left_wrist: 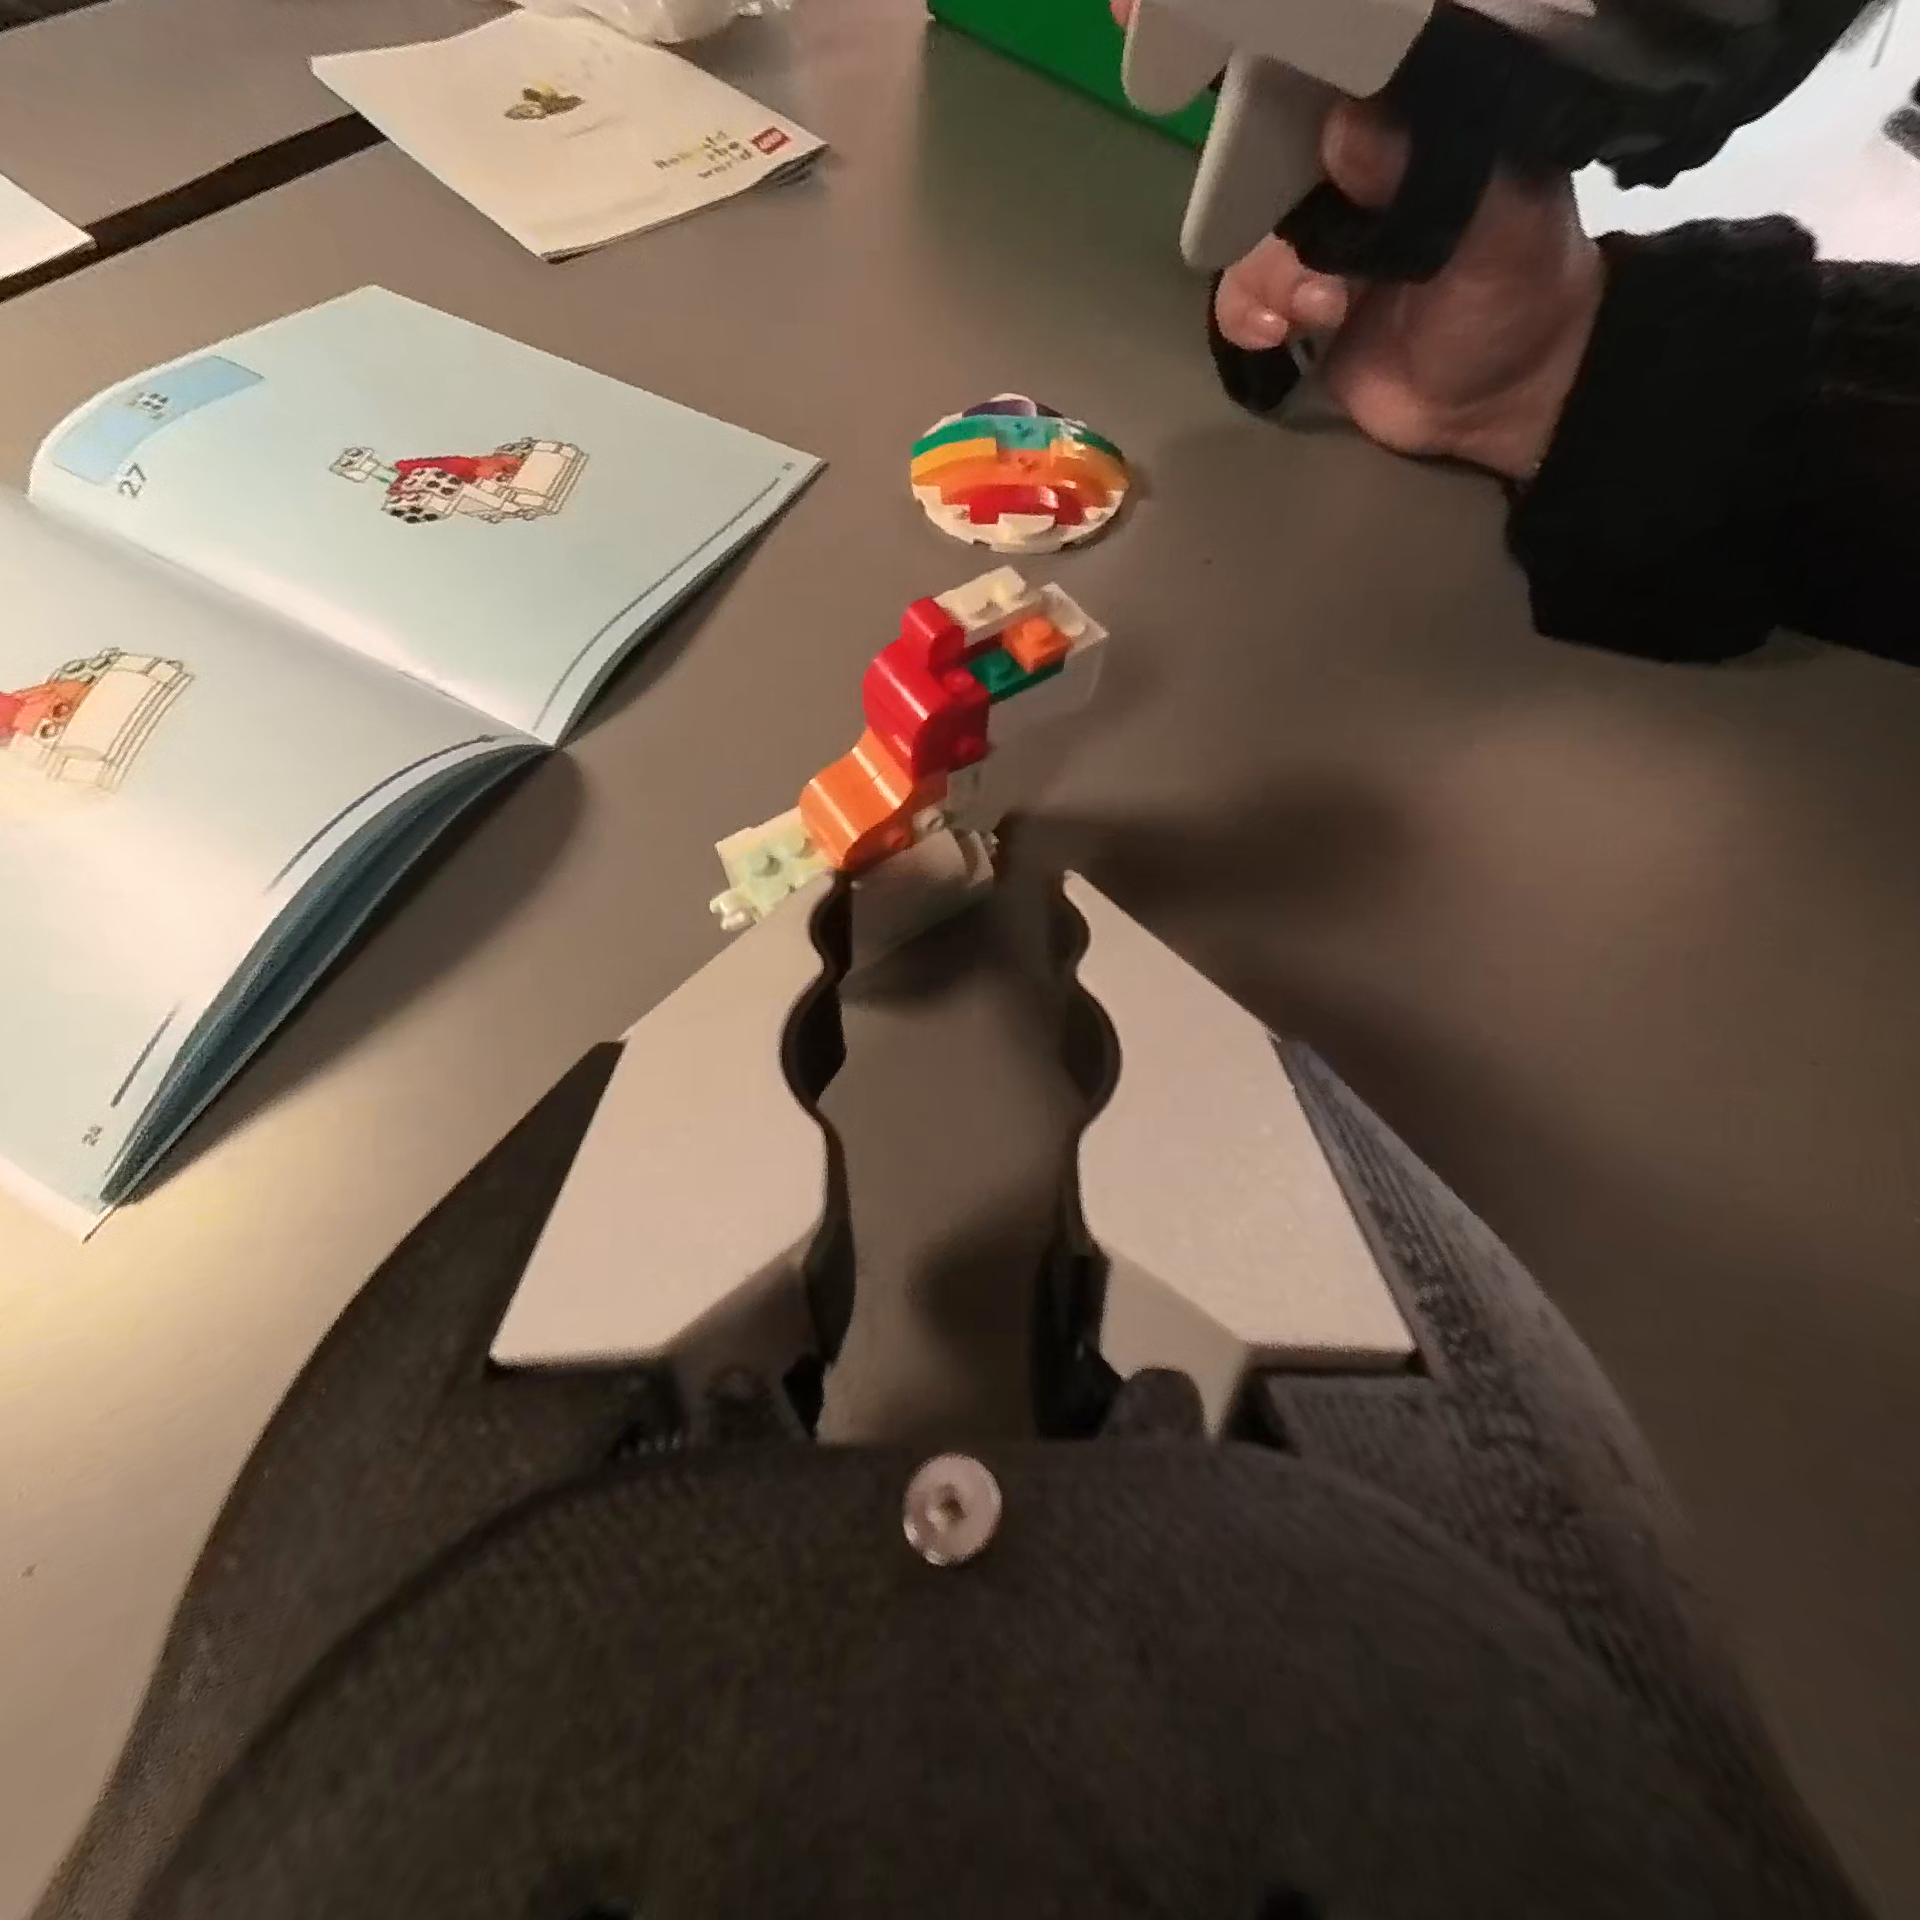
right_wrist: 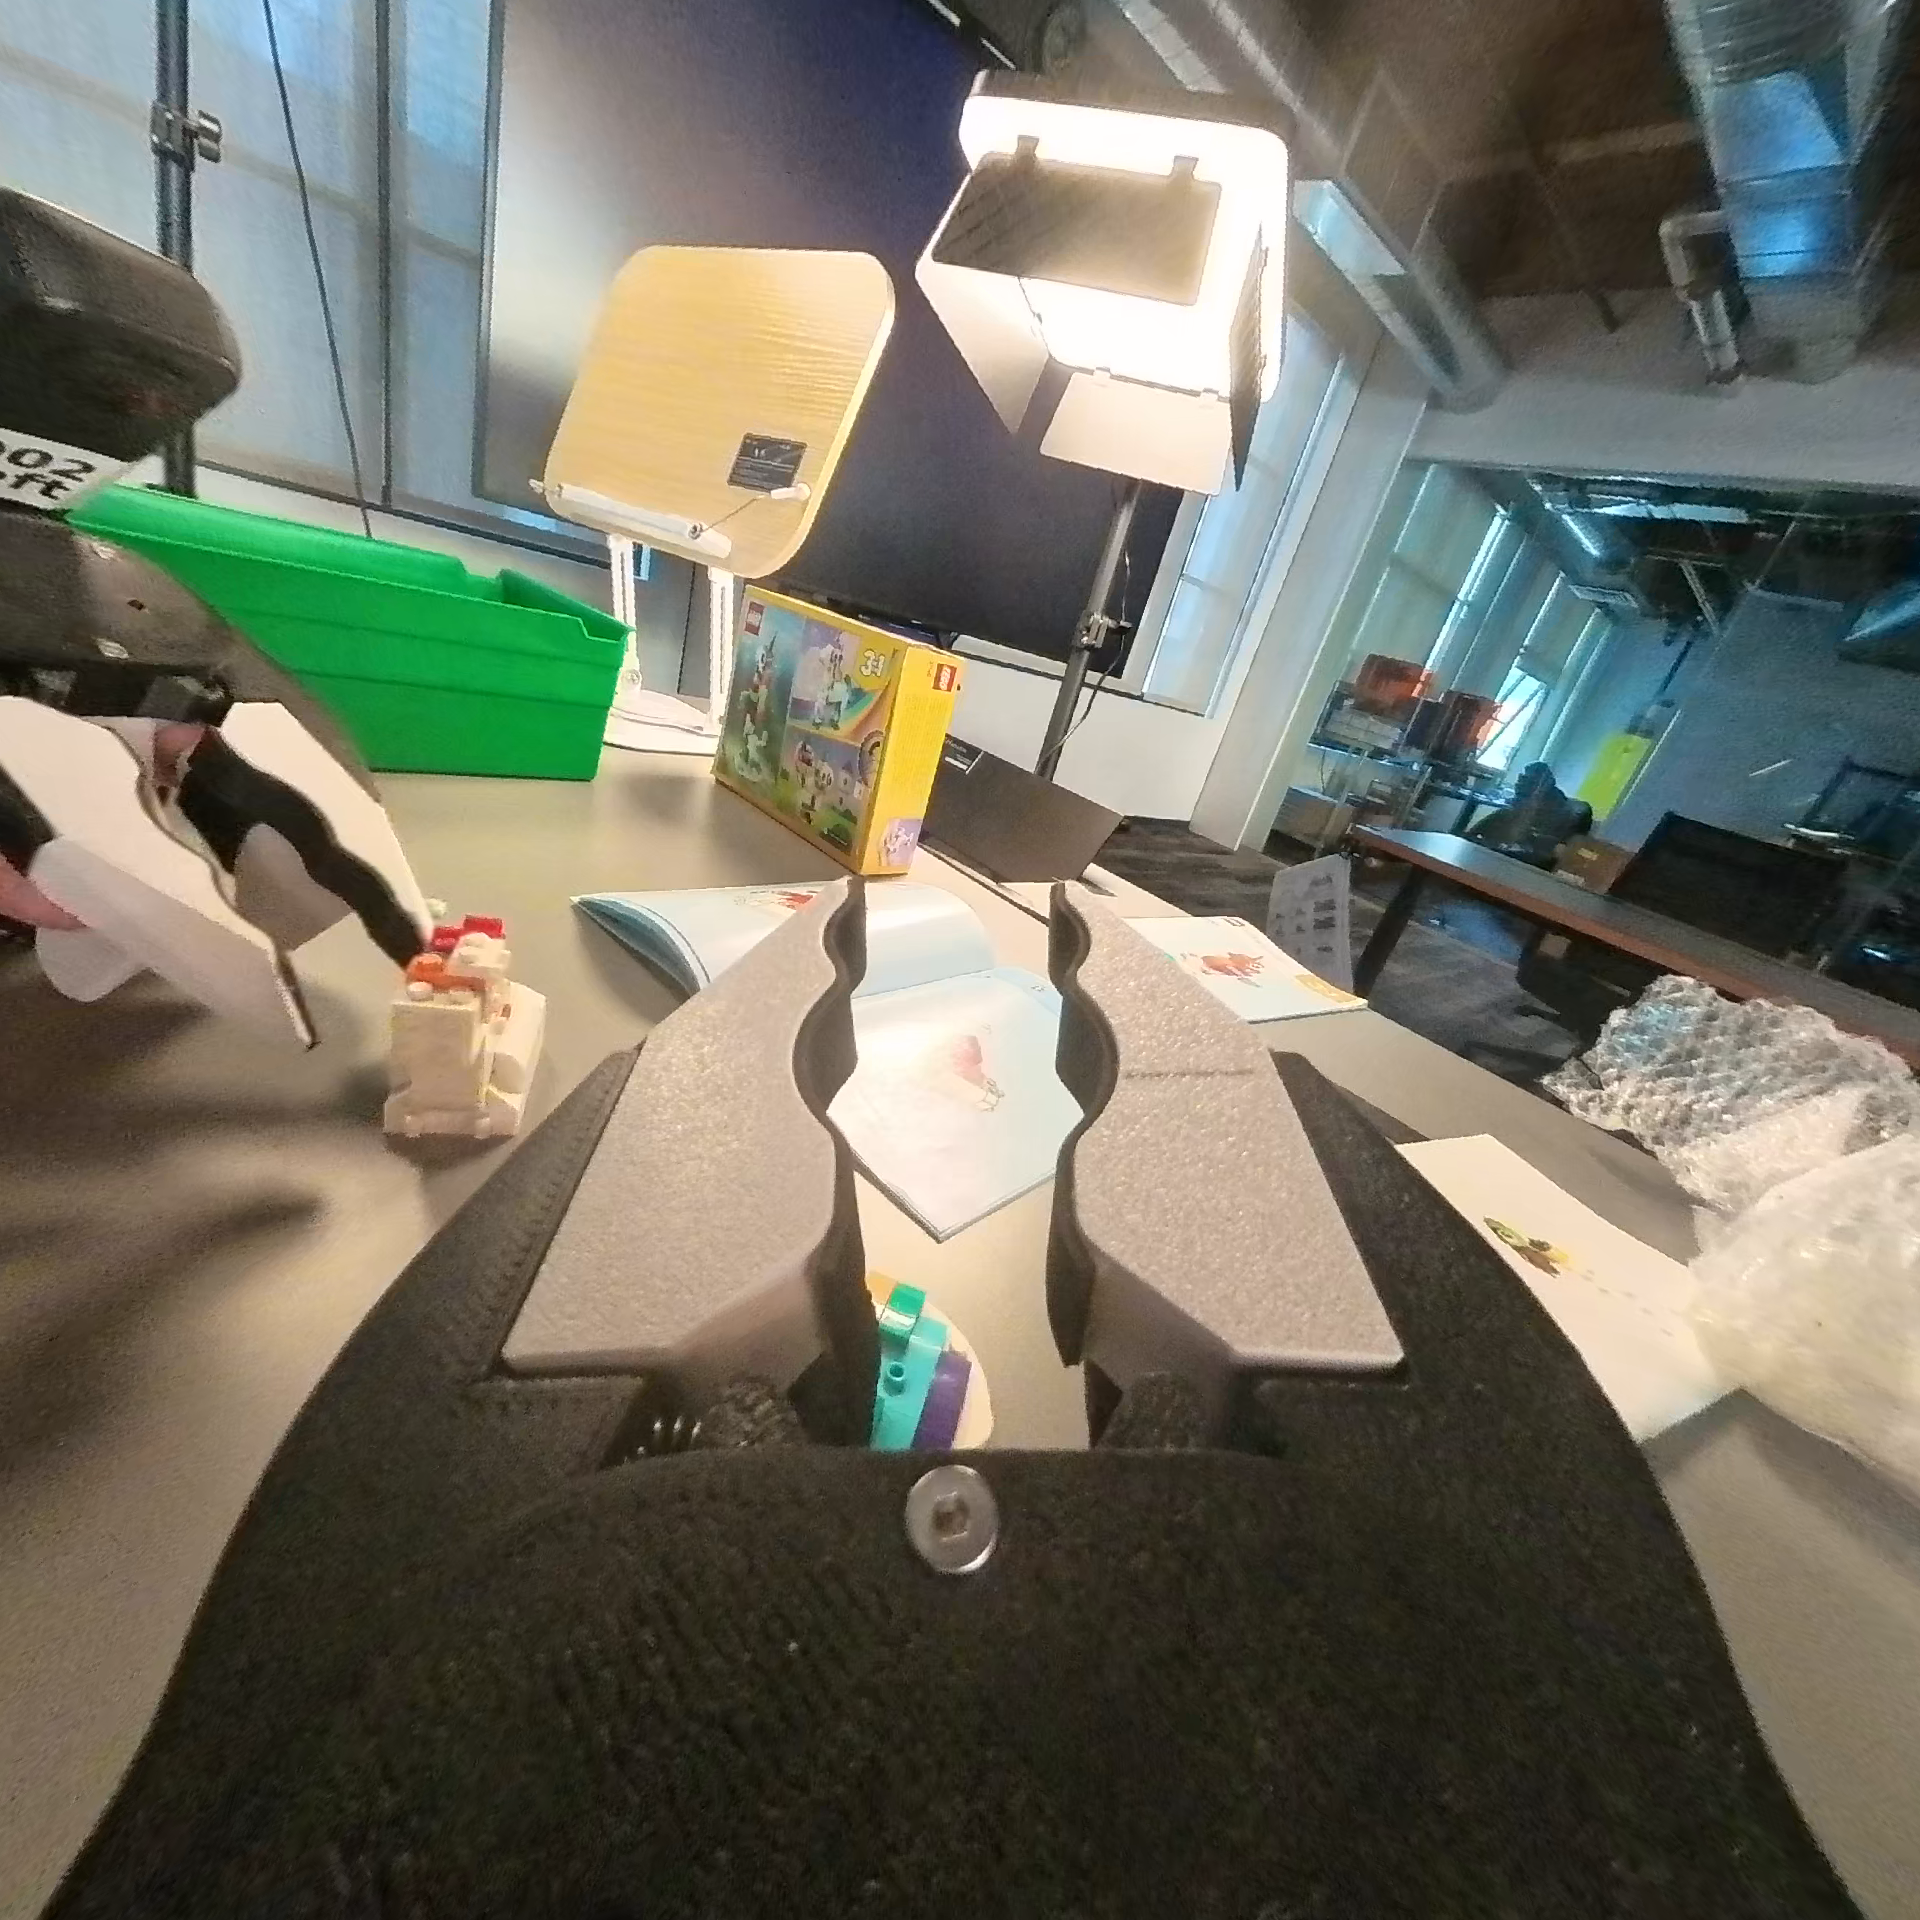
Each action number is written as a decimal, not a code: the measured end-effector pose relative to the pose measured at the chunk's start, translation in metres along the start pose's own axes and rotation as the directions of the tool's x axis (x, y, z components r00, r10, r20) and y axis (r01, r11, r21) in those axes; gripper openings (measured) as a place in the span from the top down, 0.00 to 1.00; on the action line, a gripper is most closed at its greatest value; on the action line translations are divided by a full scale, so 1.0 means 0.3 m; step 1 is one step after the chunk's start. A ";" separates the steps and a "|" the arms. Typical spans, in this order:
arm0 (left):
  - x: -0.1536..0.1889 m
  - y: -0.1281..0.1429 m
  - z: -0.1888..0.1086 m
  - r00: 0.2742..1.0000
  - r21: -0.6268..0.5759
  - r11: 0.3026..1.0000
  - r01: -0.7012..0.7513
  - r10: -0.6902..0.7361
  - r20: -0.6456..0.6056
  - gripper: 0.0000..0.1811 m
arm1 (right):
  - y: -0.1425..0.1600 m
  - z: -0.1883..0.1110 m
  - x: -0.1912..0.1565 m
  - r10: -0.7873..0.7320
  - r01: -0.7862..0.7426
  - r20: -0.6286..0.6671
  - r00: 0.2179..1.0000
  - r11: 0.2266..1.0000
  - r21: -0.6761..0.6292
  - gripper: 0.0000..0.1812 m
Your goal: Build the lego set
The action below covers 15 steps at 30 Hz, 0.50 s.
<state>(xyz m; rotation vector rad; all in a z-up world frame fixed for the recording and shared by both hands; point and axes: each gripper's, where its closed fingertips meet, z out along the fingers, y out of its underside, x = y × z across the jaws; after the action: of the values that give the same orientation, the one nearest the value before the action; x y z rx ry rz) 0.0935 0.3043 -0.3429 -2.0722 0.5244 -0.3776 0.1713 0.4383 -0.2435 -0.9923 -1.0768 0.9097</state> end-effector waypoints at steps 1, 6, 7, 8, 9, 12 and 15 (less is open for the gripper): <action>0.011 0.000 0.001 1.000 0.000 1.000 -0.005 0.005 -0.016 0.80 | 0.000 0.001 -0.001 -0.001 0.001 0.001 1.000 1.000 -0.001 0.81; 0.067 0.007 0.011 0.995 -0.016 0.998 -0.067 0.066 -0.076 0.81 | 0.003 0.000 0.000 -0.006 0.006 -0.003 1.000 1.000 -0.005 0.82; 0.076 0.000 0.010 0.993 -0.001 0.996 -0.088 0.087 -0.075 0.81 | 0.002 -0.001 0.002 -0.008 0.008 -0.007 1.000 1.000 -0.004 0.82; 0.085 -0.012 0.005 0.992 0.024 0.994 -0.104 0.106 -0.072 0.81 | 0.001 -0.003 0.005 -0.010 0.010 -0.012 1.000 1.000 -0.003 0.82; 0.090 -0.027 -0.004 0.991 0.058 0.991 -0.117 0.121 -0.063 0.81 | -0.001 -0.005 0.009 -0.012 0.012 -0.018 1.000 1.000 -0.001 0.82; 0.078 -0.088 -0.056 0.984 0.186 0.967 -0.177 0.174 0.027 0.81 | -0.005 -0.010 0.017 -0.021 0.021 -0.033 0.999 1.000 0.002 0.82; 0.041 -0.143 -0.123 0.973 0.289 0.933 -0.214 0.179 0.143 0.81 | -0.003 -0.012 0.025 -0.040 0.040 -0.051 0.998 0.999 -0.003 0.82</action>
<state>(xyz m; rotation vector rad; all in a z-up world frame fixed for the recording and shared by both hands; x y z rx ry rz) 0.0964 0.2918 -0.2866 -1.7159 0.5624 -0.2036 0.1765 0.4445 -0.2413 -0.9874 -1.0514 0.8473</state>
